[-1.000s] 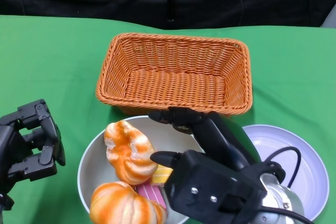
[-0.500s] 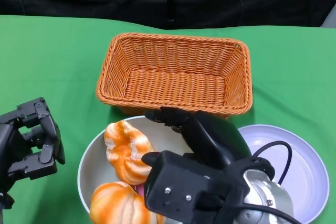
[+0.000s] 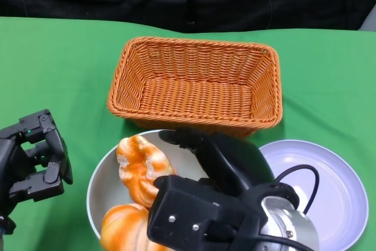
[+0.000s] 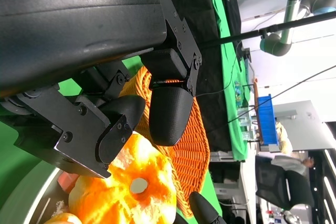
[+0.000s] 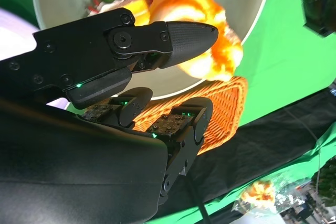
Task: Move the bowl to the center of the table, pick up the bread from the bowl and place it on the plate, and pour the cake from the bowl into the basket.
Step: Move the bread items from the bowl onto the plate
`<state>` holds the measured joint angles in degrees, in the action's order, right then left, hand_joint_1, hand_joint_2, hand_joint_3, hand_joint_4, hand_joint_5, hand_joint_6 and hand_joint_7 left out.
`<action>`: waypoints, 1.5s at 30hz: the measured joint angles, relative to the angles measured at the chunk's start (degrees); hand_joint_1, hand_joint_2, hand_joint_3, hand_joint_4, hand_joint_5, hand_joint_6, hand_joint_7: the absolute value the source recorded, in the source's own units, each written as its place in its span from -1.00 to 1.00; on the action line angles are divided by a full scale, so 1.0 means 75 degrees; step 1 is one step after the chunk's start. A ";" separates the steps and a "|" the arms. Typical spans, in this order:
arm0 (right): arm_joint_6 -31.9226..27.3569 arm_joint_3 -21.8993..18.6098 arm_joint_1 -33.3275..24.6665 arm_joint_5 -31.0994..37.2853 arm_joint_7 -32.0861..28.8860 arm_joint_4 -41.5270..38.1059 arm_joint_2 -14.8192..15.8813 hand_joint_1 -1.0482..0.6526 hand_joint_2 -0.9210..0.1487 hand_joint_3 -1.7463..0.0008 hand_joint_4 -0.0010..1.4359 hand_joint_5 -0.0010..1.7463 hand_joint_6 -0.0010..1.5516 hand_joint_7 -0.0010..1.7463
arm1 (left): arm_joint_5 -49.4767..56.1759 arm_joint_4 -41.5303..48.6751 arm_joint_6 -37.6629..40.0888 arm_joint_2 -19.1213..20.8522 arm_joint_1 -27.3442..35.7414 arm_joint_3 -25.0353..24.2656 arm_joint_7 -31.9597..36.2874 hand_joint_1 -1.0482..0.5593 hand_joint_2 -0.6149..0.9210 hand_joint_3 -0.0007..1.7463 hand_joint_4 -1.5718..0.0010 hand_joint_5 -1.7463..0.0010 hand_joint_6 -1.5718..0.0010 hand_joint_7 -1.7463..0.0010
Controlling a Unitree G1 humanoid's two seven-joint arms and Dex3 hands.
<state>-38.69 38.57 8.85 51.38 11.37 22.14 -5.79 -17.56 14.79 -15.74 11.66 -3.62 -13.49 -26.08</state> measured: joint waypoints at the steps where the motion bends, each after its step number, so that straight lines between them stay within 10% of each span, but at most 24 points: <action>1: -0.0013 0.0023 0.0000 0.0011 0.0007 0.0000 -0.0016 -0.86 -1.00 0.57 -0.03 -0.98 -0.28 -1.00 | -0.0026 0.0000 0.0000 0.0000 0.0000 -0.0001 -0.0001 0.35 0.44 0.50 -0.19 -1.00 -0.01 -0.94; 45: 0.0166 0.0084 0.0008 -0.0205 -0.0443 -0.0806 -0.0322 -0.77 -1.00 0.58 -0.06 -0.97 -0.41 -1.00 | 0.0188 -0.0207 0.0050 -0.0001 0.0044 0.0057 0.0168 0.33 0.39 0.58 -0.21 -1.00 -0.05 -0.89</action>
<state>-37.44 39.20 8.91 49.85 8.05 16.10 -8.20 -16.16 13.24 -15.36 11.65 -3.29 -13.06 -24.81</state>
